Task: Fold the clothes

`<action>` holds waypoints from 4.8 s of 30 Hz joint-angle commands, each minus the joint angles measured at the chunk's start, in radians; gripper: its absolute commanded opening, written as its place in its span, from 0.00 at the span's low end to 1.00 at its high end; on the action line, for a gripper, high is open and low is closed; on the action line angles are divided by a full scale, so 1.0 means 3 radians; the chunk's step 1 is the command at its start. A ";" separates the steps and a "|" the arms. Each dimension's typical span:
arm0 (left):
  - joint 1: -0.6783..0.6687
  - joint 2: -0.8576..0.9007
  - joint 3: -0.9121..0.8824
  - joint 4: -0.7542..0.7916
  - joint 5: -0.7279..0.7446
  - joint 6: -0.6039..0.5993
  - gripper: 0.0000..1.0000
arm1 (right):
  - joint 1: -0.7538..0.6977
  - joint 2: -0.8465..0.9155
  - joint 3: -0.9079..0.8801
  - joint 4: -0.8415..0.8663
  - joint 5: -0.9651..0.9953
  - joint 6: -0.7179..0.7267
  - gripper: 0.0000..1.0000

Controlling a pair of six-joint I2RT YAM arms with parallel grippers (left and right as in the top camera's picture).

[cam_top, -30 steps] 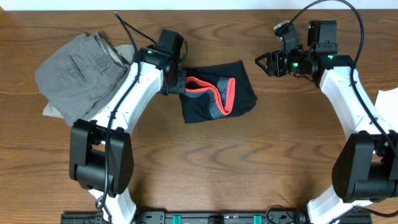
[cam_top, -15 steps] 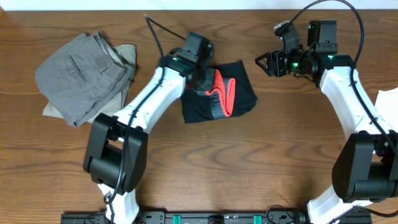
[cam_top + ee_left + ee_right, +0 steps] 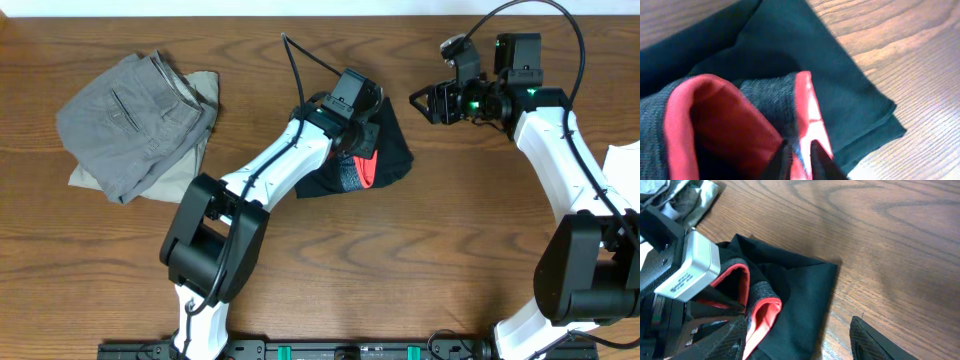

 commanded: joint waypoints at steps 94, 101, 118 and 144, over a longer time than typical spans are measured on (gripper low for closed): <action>0.1212 -0.1044 0.0011 -0.1055 -0.0240 0.0039 0.78 | 0.0668 0.0476 0.0022 -0.0078 0.1242 -0.0566 0.01; 0.1212 -0.1043 -0.0158 -0.1061 -0.0188 0.0037 0.87 | 0.0614 0.0801 0.0022 -0.0019 0.1342 -0.0486 0.08; 0.0941 -0.0687 -0.0464 -0.0492 0.0768 -0.0045 0.66 | 0.0607 0.0165 0.0027 0.0008 0.0352 -0.0071 0.09; 0.1034 -0.0150 -0.0463 -0.0331 0.0860 -0.0426 0.99 | 0.0669 0.1179 0.0027 0.0069 0.0893 0.0460 0.01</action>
